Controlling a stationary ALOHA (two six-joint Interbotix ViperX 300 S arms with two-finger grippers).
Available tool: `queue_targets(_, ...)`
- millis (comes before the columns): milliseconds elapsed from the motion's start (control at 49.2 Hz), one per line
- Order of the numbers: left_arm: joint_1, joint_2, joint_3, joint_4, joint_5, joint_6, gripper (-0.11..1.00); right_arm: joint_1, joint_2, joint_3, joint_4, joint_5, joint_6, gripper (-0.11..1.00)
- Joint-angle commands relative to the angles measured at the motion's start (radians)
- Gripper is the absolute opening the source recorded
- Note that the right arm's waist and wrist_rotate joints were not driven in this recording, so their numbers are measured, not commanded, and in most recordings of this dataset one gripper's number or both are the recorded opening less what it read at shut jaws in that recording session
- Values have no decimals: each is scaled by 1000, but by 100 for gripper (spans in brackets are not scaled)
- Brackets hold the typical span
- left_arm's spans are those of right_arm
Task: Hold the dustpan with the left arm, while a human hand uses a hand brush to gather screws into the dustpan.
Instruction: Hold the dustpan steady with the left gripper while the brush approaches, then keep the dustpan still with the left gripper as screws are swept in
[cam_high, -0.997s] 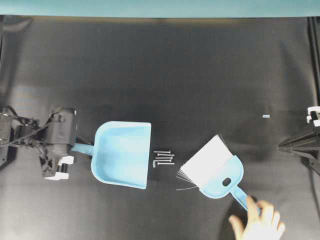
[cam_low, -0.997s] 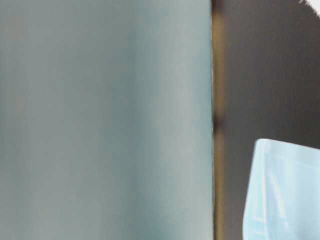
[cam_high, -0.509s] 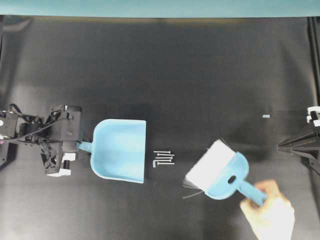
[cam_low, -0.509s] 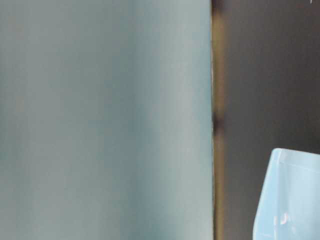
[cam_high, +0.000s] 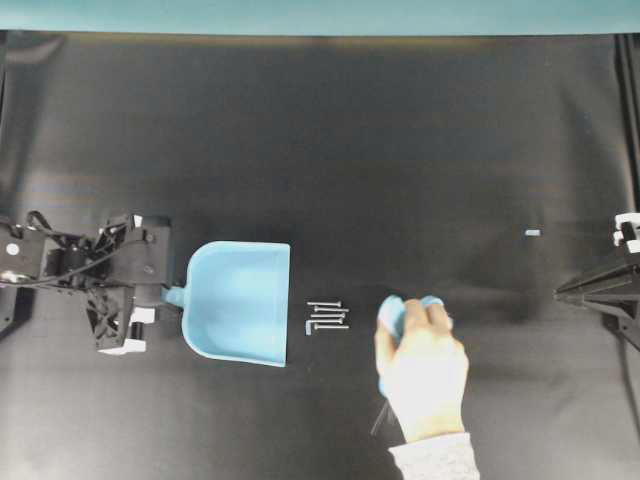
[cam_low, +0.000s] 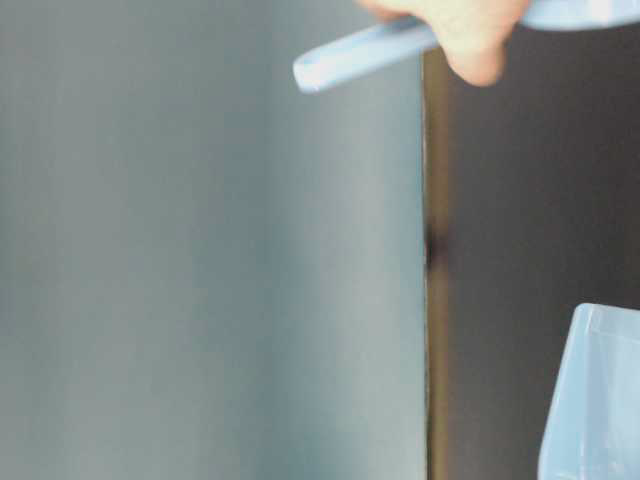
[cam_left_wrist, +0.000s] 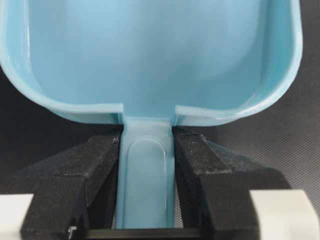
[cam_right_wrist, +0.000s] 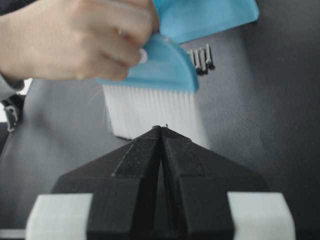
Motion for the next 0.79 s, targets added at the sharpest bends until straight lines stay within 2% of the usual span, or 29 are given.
queue_targets(0, 2, 18, -29, 3, -5, 8, 30, 0, 3, -5, 0, -5, 0, 0)
queue_targets(224, 2, 38, -77, 3, 17, 14, 30, 0, 3, -5, 0, -5, 0, 0)
queue_targets(407, 2, 43, -83, 3, 40, 5, 30, 0, 6, -5, 0, -5, -2, 0)
queue_targets(773, 15, 75, -94, 3, 35, 34, 30, 0, 3, -5, 0, -5, 0, 0)
